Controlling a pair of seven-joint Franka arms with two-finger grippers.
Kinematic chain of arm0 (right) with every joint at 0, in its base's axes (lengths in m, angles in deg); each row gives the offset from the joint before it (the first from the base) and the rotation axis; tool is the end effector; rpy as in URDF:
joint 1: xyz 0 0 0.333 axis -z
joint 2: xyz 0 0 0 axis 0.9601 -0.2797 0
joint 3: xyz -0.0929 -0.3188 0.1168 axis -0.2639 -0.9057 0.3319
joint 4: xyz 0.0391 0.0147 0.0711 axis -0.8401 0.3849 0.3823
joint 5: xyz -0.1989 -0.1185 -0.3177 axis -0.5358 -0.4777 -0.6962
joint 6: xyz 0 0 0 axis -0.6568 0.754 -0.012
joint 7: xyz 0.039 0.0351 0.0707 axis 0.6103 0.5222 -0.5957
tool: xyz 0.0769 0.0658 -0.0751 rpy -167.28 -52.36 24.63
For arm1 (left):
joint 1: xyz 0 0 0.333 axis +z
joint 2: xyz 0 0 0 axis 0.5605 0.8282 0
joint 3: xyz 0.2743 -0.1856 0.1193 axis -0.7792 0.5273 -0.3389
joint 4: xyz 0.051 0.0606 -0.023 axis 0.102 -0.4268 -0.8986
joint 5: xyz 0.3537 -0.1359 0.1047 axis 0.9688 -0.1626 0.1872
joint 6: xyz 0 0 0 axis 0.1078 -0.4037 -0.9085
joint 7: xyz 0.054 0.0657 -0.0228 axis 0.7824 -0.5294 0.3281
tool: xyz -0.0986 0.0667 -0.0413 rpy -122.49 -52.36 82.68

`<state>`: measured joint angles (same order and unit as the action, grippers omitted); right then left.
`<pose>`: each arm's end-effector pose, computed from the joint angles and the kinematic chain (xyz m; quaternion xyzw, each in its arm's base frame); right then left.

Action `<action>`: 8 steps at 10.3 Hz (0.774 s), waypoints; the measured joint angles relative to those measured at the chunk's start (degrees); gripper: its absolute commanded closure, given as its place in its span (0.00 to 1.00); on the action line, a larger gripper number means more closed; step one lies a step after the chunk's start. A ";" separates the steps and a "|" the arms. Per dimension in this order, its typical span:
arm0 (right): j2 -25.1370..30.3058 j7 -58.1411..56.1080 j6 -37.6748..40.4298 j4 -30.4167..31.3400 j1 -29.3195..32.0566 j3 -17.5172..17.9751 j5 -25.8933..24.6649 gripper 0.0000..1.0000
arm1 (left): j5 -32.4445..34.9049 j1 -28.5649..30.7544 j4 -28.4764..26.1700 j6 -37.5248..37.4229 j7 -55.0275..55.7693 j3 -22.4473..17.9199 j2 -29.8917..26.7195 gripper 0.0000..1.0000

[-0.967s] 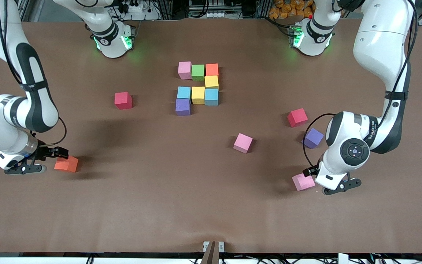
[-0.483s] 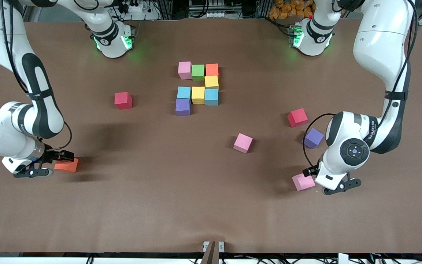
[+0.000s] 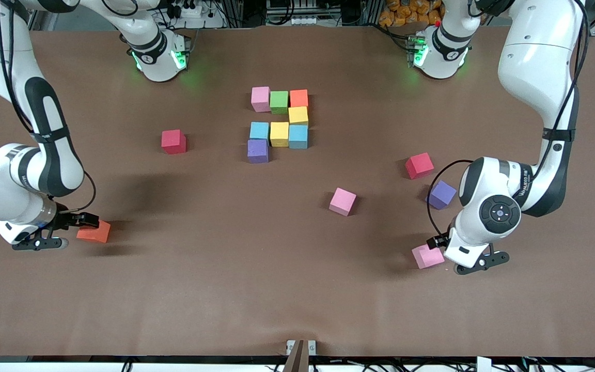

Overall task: Form number 2 with 11 blocks
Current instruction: 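Lower the right gripper and grasp the orange cube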

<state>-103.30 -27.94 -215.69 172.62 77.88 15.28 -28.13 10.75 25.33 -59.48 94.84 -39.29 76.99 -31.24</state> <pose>0.6617 -0.1382 0.2462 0.9997 0.0218 -0.0018 0.0096 0.7176 -0.1415 0.2801 -0.9887 -0.1300 0.0023 0.0742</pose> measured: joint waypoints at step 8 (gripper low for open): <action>-2.41 1.50 -1.39 -1.72 -0.19 0.67 2.73 0.02 | 0.15 -0.01 0.00 0.00 0.00 0.00 0.03 0.00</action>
<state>-105.71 -26.44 -217.08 170.90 77.68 15.95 -25.39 10.90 25.33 -59.48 94.84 -39.29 76.99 -31.22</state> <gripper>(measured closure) 0.018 0.000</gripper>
